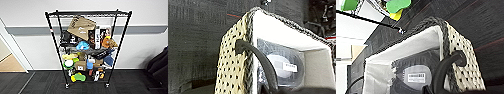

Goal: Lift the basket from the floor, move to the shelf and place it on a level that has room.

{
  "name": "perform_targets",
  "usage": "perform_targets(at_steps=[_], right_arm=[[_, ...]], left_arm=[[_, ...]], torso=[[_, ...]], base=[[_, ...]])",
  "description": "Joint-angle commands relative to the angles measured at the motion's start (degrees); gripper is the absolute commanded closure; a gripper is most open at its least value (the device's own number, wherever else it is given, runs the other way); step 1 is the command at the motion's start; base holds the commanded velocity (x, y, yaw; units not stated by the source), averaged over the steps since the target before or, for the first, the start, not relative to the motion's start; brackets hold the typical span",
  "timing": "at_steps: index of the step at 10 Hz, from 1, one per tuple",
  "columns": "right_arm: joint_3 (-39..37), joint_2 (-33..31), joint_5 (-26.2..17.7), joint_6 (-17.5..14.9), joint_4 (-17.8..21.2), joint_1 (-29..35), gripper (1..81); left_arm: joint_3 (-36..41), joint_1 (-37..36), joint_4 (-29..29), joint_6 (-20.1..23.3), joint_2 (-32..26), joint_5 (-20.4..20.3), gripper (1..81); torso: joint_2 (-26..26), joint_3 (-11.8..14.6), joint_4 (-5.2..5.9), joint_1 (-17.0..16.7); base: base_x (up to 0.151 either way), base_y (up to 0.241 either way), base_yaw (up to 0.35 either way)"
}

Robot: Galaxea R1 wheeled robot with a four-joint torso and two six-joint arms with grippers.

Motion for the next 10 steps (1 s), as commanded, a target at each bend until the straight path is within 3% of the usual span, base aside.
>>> perform_targets(at_steps=[1,3,4,8,9,10], right_arm=[[3.8,-0.9,-1.7,-0.4,-1.3,5.6,81.1],[4.2,-0.8,-1.9,-0.8,-1.3,5.7,81.1],[4.0,-0.6,-2.4,-0.9,-1.6,6.1,81.1],[1.9,0.2,-7.2,-0.8,-2.4,7.9,81.1],[1.7,0.4,-7.4,-0.8,-2.4,7.9,81.1],[1.6,0.5,-7.5,-0.8,-2.5,7.8,81.1]], left_arm=[[4.1,-6.9,-2.0,-0.3,-2.2,1.4,81.1],[4.2,-6.6,-3.4,-0.3,-2.6,1.4,81.1],[4.4,-5.8,-3.8,-0.3,-2.7,0.4,81.1],[5.7,0.6,-4.0,-0.2,-3.4,-11.2,81.1],[5.7,1.3,-4.0,-0.2,-3.4,-12.4,81.1],[5.7,1.6,-3.9,-0.1,-3.4,-12.4,81.1]], torso=[[5.6,2.5,0.00,-3.6],[9.4,3.3,0.00,-6.1],[11.4,2.1,0.00,-7.4],[19.3,2.5,0.00,-12.6],[21.3,2.5,0.00,-13.8],[23.2,4.6,0.00,-15.1]], base=[[0.000,0.000,0.000],[0.000,0.000,0.000],[0.000,0.000,0.000],[0.000,0.000,0.000],[0.000,0.000,0.000],[0.000,0.000,0.000]])
